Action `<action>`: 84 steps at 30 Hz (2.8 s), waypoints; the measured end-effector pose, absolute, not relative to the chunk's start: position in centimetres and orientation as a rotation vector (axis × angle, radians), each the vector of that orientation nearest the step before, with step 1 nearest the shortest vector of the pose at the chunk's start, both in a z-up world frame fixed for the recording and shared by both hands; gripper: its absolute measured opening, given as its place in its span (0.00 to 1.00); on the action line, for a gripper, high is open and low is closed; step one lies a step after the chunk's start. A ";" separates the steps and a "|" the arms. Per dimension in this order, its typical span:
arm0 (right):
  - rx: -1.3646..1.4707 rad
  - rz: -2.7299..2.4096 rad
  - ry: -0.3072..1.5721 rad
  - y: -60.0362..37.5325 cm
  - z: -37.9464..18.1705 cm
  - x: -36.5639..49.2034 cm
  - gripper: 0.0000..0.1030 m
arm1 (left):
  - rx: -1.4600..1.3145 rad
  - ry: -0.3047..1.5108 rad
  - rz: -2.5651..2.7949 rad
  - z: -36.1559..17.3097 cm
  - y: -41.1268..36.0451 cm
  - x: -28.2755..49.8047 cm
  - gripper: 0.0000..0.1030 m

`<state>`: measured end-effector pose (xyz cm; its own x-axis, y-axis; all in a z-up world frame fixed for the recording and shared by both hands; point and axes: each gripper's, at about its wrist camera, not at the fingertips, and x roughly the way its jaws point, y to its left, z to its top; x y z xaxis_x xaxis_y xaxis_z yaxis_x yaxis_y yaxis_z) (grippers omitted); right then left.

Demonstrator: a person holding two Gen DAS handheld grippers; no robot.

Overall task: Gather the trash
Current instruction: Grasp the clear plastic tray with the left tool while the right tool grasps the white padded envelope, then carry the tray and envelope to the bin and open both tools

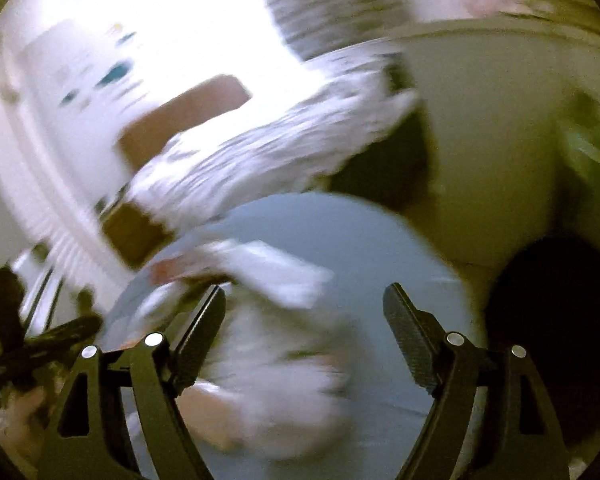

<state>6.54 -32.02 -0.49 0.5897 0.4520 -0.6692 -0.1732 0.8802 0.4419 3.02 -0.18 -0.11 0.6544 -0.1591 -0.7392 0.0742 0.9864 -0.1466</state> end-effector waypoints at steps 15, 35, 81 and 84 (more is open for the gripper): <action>0.115 0.485 1.126 -12.4 -4.5 11.7 0.52 | -0.171 0.960 -0.163 -4.7 4.5 2.6 0.62; 0.301 0.399 0.647 -23.9 7.4 4.3 0.27 | -0.268 0.809 -0.336 0.2 4.7 0.6 0.44; 0.580 -0.464 0.698 -58.0 -9.2 -3.5 0.64 | 0.083 0.954 -0.995 -3.6 -40.2 7.4 0.46; 0.598 -0.504 0.620 -58.0 -8.5 -4.7 0.84 | 0.084 0.901 -0.946 -2.5 -38.9 6.8 0.91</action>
<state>-4.69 -58.03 -8.51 0.7068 -0.2538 -0.6603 0.5944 0.7191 0.3599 6.78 -38.88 -2.51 0.2618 -0.6653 -0.6992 0.7311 0.6096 -0.3063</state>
